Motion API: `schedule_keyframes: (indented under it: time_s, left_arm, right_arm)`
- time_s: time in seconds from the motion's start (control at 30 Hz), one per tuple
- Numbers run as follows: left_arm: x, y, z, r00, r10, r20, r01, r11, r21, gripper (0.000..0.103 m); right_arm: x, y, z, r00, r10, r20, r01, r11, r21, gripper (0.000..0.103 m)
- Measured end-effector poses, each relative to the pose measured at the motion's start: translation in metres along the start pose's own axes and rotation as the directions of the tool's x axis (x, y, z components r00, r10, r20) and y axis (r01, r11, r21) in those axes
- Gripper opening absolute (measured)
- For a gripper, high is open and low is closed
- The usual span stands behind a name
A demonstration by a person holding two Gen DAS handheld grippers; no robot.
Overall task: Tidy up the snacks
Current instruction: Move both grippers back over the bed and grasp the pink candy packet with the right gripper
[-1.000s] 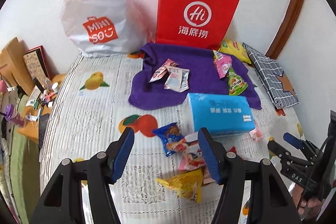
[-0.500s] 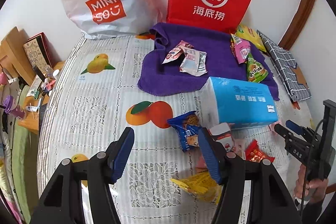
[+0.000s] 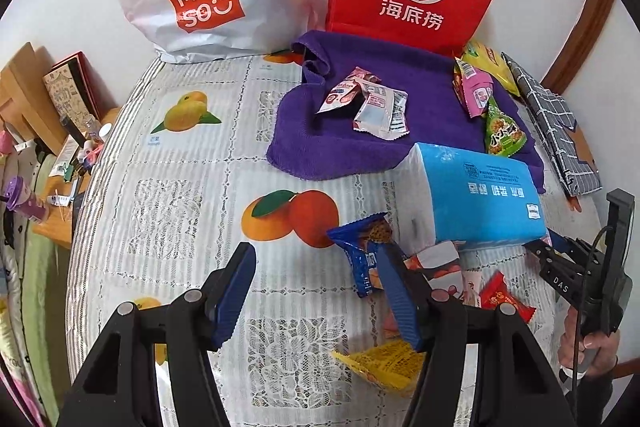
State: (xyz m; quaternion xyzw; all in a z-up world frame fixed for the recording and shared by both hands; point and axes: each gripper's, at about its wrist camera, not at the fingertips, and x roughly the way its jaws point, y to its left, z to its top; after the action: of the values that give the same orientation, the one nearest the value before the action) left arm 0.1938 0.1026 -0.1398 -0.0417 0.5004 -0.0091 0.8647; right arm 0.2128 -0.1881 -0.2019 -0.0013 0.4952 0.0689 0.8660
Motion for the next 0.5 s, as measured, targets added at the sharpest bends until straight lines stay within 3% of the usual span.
schedule_keyframes:
  time_s: [0.03, 0.27, 0.5]
  left_arm:
    - [0.000, 0.001, 0.000, 1.000, 0.003, 0.000, -0.003, 1.000, -0.001, 0.061]
    - [-0.008, 0.005, -0.008, 1.000, 0.009, 0.005, -0.008, 1.000, -0.018, 0.061]
    - [-0.017, -0.008, -0.023, 0.999, -0.049, -0.003, 0.049, 0.999, -0.007, 0.061]
  right_arm:
    - [0.000, 0.001, 0.000, 1.000, -0.005, 0.010, 0.005, 1.000, -0.011, 0.036]
    - [-0.013, -0.008, -0.005, 0.999, 0.006, 0.037, -0.007, 1.000, 0.024, 0.035]
    - [-0.039, -0.017, -0.014, 0.998, -0.002, 0.067, -0.002, 0.998, 0.062, 0.035]
